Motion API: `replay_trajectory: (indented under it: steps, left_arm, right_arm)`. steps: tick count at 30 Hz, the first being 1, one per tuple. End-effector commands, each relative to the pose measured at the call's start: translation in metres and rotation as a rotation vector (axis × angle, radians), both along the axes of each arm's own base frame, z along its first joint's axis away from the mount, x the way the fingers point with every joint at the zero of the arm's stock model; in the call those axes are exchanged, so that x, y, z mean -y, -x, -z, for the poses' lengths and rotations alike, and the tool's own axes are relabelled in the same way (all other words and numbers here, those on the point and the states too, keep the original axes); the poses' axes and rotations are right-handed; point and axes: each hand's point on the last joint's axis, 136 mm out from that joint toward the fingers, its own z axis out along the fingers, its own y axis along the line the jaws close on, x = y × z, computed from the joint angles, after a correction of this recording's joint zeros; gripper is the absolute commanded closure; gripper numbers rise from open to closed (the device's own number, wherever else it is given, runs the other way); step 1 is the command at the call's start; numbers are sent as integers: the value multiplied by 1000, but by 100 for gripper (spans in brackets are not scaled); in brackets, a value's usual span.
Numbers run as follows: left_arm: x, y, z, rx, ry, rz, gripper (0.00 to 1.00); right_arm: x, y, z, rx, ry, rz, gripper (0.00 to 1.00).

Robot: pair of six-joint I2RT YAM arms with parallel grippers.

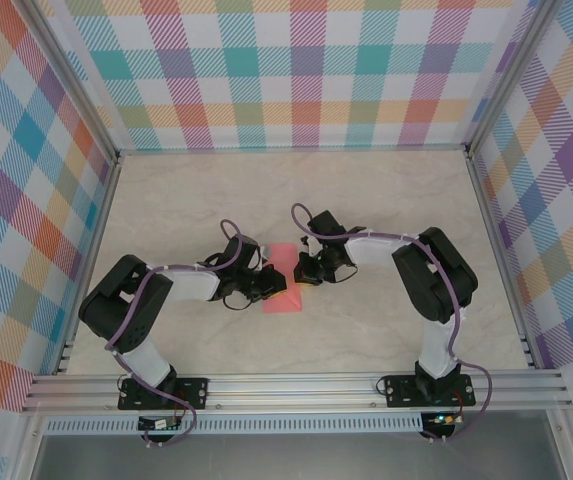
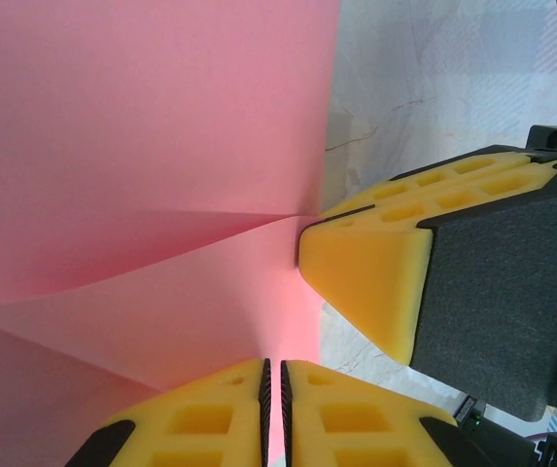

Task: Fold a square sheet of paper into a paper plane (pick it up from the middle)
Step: Fold the triangle a second time at the center of the table.

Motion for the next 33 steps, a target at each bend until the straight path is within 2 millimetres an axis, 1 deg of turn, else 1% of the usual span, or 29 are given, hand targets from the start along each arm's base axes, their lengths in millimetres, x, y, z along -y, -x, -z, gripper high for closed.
replay_trajectory:
  steps: [1,11,17,33]
  left_arm:
    - [5,-6,-9,58,8,17,87]
    - [5,-5,-3,44,-3,18,87]
    - [3,-4,4,29,-19,18,87]
    - [-5,0,20,2,-69,3,87]
  right_arm:
    - [-1,-1,-8,35,-8,-12,94]
    - [3,-1,-1,27,21,-3,94]
    - [5,-1,2,22,40,5,94]
    - [5,-1,3,18,43,3,94]
